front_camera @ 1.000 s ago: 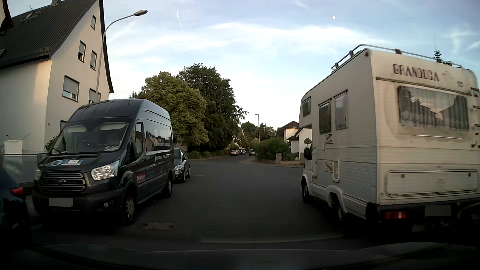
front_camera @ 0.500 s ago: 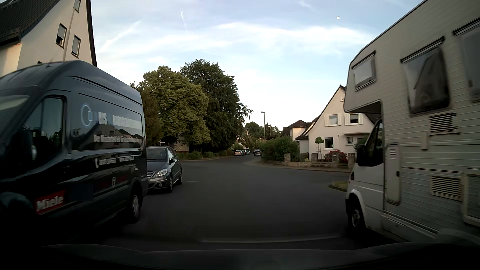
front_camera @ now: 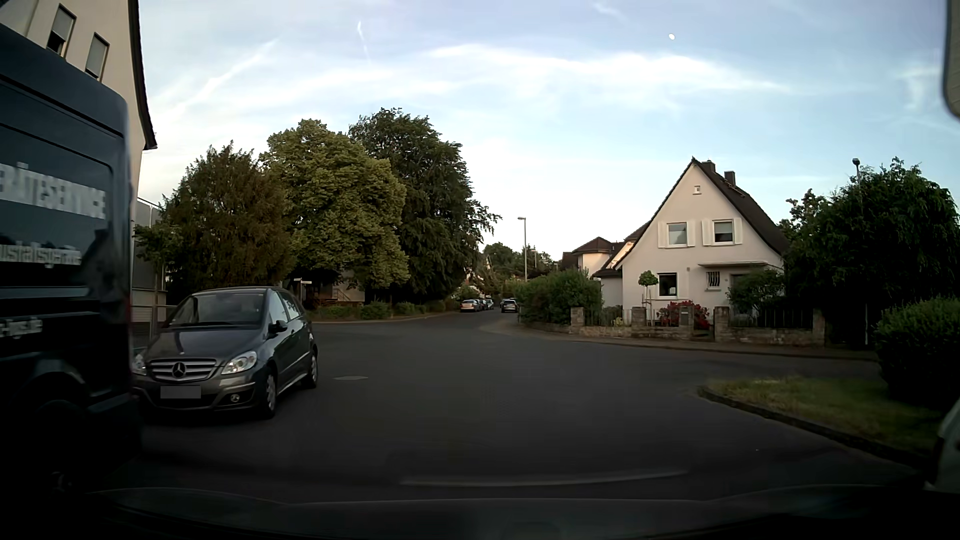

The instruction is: Follow the waypoints while adhering to traffic rules and regulations

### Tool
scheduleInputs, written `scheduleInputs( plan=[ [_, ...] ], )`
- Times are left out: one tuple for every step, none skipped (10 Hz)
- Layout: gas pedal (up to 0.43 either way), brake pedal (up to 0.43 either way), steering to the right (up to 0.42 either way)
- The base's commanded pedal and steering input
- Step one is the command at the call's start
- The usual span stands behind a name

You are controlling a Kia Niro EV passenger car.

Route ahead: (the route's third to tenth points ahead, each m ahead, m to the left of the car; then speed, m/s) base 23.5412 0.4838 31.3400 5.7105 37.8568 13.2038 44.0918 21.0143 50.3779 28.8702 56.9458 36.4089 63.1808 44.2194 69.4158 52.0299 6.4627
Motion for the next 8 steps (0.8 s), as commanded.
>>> scheduleInputs(
  plan=[
    [0.000, 0.122, 0.059],
    [0.000, 0.128, 0.060],
    [0.000, 0.140, 0.058],
    [0.000, 0.152, 0.052],
    [0.000, 0.152, 0.046],
    [0.000, 0.159, 0.035],
    [0.000, 0.159, 0.023],
    [0.000, 0.159, 0.015]
  ],
)
